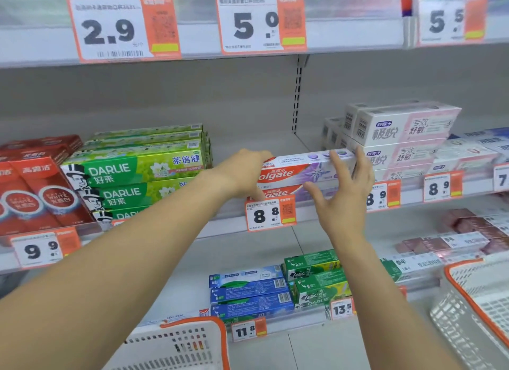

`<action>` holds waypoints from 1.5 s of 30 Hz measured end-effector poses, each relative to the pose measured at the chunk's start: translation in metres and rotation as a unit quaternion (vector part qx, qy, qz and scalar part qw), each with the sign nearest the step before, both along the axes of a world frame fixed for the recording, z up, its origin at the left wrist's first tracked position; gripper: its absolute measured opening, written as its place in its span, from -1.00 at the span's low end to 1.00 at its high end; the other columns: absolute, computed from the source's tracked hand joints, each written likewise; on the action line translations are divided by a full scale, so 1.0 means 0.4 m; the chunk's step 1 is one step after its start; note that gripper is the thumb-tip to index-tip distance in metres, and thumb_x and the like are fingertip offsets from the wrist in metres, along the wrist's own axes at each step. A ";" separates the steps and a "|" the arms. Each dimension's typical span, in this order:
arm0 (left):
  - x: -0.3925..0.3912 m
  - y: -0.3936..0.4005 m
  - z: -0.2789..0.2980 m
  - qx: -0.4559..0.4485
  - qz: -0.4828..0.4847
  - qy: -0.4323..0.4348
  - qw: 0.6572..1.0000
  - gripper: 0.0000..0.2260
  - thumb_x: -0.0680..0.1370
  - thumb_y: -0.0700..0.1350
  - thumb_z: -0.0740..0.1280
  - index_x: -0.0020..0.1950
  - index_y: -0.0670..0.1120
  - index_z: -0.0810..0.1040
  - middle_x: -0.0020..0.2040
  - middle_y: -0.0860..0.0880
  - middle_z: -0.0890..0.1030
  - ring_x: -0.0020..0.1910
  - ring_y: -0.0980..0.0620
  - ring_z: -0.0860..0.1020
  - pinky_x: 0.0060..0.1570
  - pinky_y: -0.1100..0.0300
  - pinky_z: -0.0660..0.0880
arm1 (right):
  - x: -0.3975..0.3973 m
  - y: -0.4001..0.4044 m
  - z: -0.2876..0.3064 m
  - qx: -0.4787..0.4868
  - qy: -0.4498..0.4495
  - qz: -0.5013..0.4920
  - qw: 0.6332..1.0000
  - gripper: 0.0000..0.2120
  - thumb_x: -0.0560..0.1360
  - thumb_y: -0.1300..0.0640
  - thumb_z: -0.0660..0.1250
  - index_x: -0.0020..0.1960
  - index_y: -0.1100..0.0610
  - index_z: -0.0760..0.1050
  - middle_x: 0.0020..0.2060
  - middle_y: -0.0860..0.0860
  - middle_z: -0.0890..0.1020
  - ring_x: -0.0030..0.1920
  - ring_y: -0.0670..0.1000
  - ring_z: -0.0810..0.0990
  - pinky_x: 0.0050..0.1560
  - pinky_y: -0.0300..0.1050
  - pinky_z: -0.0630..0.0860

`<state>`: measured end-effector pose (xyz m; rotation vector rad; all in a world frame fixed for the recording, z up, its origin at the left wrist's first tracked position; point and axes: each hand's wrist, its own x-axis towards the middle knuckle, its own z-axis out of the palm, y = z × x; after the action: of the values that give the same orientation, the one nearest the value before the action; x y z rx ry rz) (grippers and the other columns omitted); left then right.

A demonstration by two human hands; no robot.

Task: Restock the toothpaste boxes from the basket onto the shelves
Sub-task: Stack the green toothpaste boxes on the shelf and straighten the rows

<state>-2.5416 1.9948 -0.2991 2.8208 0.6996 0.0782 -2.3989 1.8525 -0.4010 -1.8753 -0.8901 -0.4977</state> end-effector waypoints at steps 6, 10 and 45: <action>-0.021 0.002 -0.014 -0.026 0.021 -0.040 0.999 -0.36 0.36 -0.10 0.62 0.37 -0.01 0.45 0.22 -0.01 0.62 0.14 -0.02 0.58 0.17 0.08 0.52 | 0.000 -0.002 -0.013 0.047 0.029 0.010 0.998 -0.44 0.49 0.03 0.50 0.44 0.01 0.43 0.54 0.04 0.21 0.57 0.11 0.13 0.52 0.15 0.23; -0.018 0.003 -0.014 -0.018 0.022 -0.030 0.999 -0.37 0.37 -0.07 0.61 0.37 -0.02 0.43 0.23 -0.01 0.60 0.15 -0.01 0.58 0.17 0.05 0.54 | -0.014 -0.007 -0.009 0.066 0.041 -0.002 0.997 -0.48 0.51 0.08 0.48 0.44 0.00 0.45 0.52 0.03 0.23 0.49 0.12 0.22 0.46 -0.07 0.24; -0.087 -0.063 0.008 0.119 -0.009 -0.160 0.980 -0.50 0.56 0.09 0.36 0.45 -0.04 0.37 0.30 -0.06 0.46 0.26 -0.07 0.48 0.24 -0.06 0.46 | -0.113 -0.031 0.063 0.146 0.055 0.036 0.987 -0.62 0.57 0.13 0.37 0.37 0.08 0.43 0.29 0.07 0.41 0.30 0.06 0.45 0.31 0.02 0.46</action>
<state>-2.5766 1.9697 -0.2960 2.9326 0.6242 0.6390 -2.4442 1.8402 -0.3757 -1.5826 -0.7642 -0.4495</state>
